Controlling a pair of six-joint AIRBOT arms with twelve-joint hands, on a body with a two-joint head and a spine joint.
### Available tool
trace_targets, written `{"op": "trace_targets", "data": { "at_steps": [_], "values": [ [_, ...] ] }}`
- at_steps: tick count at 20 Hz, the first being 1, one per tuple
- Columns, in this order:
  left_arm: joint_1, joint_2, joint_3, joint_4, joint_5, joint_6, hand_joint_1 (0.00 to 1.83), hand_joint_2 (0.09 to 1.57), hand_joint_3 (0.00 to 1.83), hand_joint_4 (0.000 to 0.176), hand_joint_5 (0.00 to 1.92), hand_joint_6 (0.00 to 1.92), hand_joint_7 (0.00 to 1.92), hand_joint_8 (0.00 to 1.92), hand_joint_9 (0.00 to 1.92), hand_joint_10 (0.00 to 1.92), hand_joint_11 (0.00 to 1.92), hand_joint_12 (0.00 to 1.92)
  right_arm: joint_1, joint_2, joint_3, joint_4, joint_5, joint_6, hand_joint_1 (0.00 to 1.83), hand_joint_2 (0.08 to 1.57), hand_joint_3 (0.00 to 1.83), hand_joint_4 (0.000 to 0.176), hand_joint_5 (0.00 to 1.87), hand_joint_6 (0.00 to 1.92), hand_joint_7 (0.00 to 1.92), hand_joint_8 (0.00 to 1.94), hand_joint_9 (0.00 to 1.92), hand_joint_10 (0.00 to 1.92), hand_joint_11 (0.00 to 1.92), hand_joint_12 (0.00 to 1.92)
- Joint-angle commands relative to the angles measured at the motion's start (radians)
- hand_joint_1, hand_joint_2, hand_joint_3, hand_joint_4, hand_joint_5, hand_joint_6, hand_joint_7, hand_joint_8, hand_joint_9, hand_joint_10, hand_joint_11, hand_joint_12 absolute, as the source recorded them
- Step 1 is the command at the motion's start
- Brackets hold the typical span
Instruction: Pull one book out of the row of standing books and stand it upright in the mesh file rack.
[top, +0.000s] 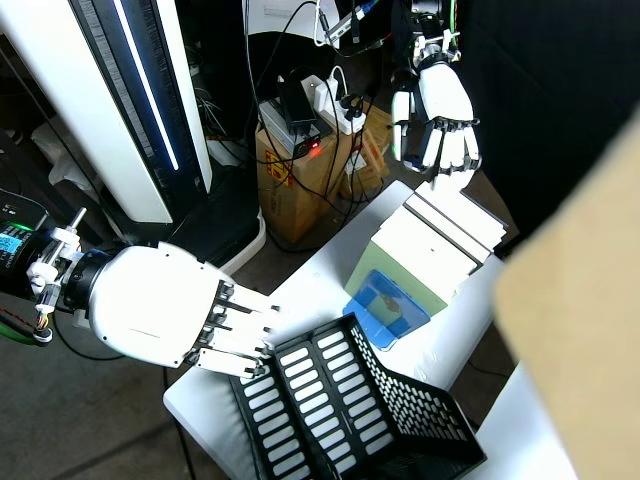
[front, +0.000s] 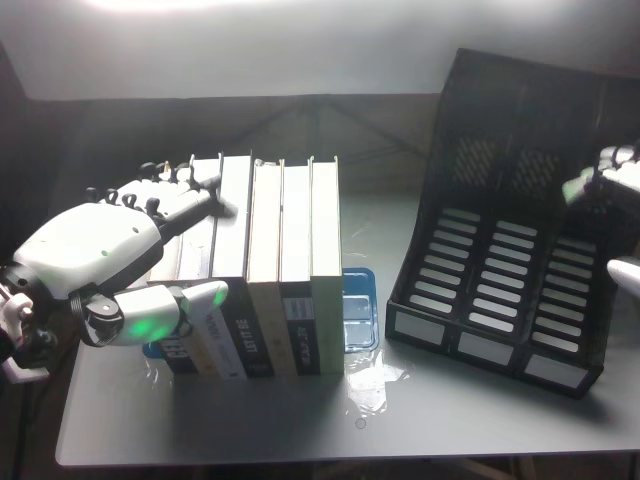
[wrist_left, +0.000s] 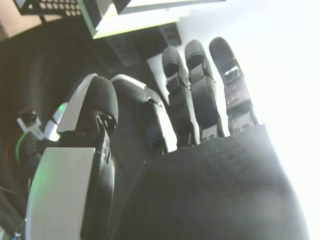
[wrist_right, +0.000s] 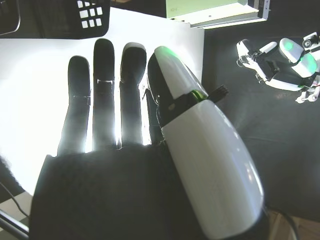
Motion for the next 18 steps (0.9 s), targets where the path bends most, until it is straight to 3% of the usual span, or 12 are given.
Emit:
{"op": "trace_targets", "data": {
  "at_steps": [1, 2, 3, 4, 5, 7, 8, 11, 12, 14, 15, 18],
  "values": [
    [-0.008, 0.004, -0.002, -0.003, -0.111, 0.0, 0.33, 1.36, 0.01, 0.057, 0.01, 0.0, 0.0, 0.0, 0.0, 0.0, 0.0, 0.1, 0.006, 0.001, 0.006, 0.005, 0.109, 0.003, 0.55, 1.42, 0.02, 0.0, 0.0, 0.0, 0.0, 0.0, 0.0, 0.0, 0.0, 0.0],
    [-0.008, 0.007, -0.005, 0.001, -0.113, 0.004, 0.35, 1.36, 0.0, 0.061, 0.02, 0.0, 0.0, 0.0, 0.0, 0.0, 0.0, 0.04, 0.006, 0.0, 0.007, 0.006, 0.108, 0.003, 0.56, 1.42, 0.02, 0.0, 0.0, 0.0, 0.0, 0.0, 0.0, 0.0, 0.0, 0.0],
    [-0.012, 0.014, -0.015, 0.006, -0.108, 0.026, 0.39, 1.34, 0.0, 0.049, 0.04, 0.01, 0.0, 0.0, 0.0, 0.0, 0.0, 0.04, 0.006, -0.001, 0.008, 0.006, 0.107, 0.003, 0.57, 1.42, 0.01, 0.0, 0.0, 0.0, 0.0, 0.0, 0.0, 0.0, 0.0, 0.0],
    [-0.017, 0.02, -0.026, 0.01, -0.097, 0.051, 0.38, 1.33, 0.0, 0.052, 0.03, 0.0, 0.0, 0.0, 0.0, 0.0, 0.0, 0.01, 0.006, -0.002, 0.009, 0.008, 0.106, 0.003, 0.57, 1.41, 0.01, 0.0, 0.01, 0.0, 0.0, 0.0, 0.0, 0.0, 0.0, 0.0],
    [-0.025, 0.024, -0.032, 0.02, -0.077, 0.076, 0.33, 1.31, 0.0, 0.067, 0.01, 0.0, 0.0, 0.0, 0.0, 0.0, 0.0, 0.0, 0.006, -0.004, 0.011, 0.009, 0.104, 0.003, 0.56, 1.41, 0.01, 0.0, 0.01, 0.0, 0.0, 0.0, 0.0, 0.0, 0.01, 0.0],
    [-0.046, 0.022, -0.033, 0.047, -0.011, 0.114, 0.26, 1.28, 0.0, 0.069, 0.01, 0.0, 0.0, 0.0, 0.0, 0.0, 0.0, 0.0, 0.005, -0.01, 0.016, 0.01, 0.094, 0.001, 0.57, 1.41, 0.0, 0.0, 0.0, 0.0, 0.0, 0.0, 0.0, 0.0, 0.0, 0.0],
    [-0.056, 0.018, -0.034, 0.059, 0.023, 0.137, 0.23, 1.27, 0.0, 0.053, 0.05, 0.02, 0.0, 0.0, 0.0, 0.0, 0.0, 0.0, 0.006, -0.013, 0.018, 0.01, 0.088, -0.001, 0.55, 1.42, 0.0, 0.0, 0.0, 0.0, 0.0, 0.0, 0.0, 0.0, 0.0, 0.0],
    [-0.079, 0.008, -0.036, 0.071, 0.098, 0.199, 0.17, 1.26, 0.0, 0.048, 0.09, 0.02, 0.0, 0.0, 0.0, 0.0, 0.0, 0.0, 0.006, -0.021, 0.024, 0.012, 0.076, -0.001, 0.54, 1.43, 0.01, 0.0, 0.01, 0.0, 0.0, 0.0, 0.0, 0.0, 0.0, 0.0],
    [-0.085, 0.005, -0.035, 0.07, 0.12, 0.221, 0.12, 1.25, 0.0, 0.062, 0.08, 0.02, 0.0, 0.0, 0.0, 0.0, 0.0, 0.0, 0.006, -0.022, 0.025, 0.013, 0.073, -0.001, 0.6, 1.43, 0.0, 0.0, 0.01, 0.0, 0.0, 0.0, 0.0, 0.0, 0.01, 0.0],
    [-0.098, -0.001, -0.032, 0.062, 0.165, 0.267, 0.11, 1.26, 0.0, 0.051, 0.13, 0.03, 0.0, 0.0, 0.0, 0.0, 0.0, 0.0, 0.006, -0.025, 0.028, 0.015, 0.07, -0.001, 0.62, 1.42, 0.0, 0.0, 0.02, 0.0, 0.0, 0.0, 0.0, 0.0, 0.01, 0.01],
    [-0.102, -0.004, -0.031, 0.055, 0.179, 0.283, 0.1, 1.25, 0.0, 0.054, 0.19, 0.02, 0.0, 0.0, 0.0, 0.0, 0.0, 0.0, 0.006, -0.026, 0.029, 0.015, 0.069, -0.001, 0.64, 1.42, 0.0, 0.0, 0.02, 0.0, 0.0, 0.0, 0.0, 0.0, 0.02, 0.01],
    [-0.11, -0.015, -0.025, 0.031, 0.203, 0.329, 0.09, 1.26, 0.0, 0.058, 0.24, 0.02, 0.0, 0.0, 0.0, 0.0, 0.0, 0.0, 0.005, -0.027, 0.03, 0.016, 0.066, -0.001, 0.65, 1.41, 0.0, 0.0, 0.03, 0.0, 0.0, 0.0, 0.0, 0.0, 0.0, 0.26]
  ]
}}
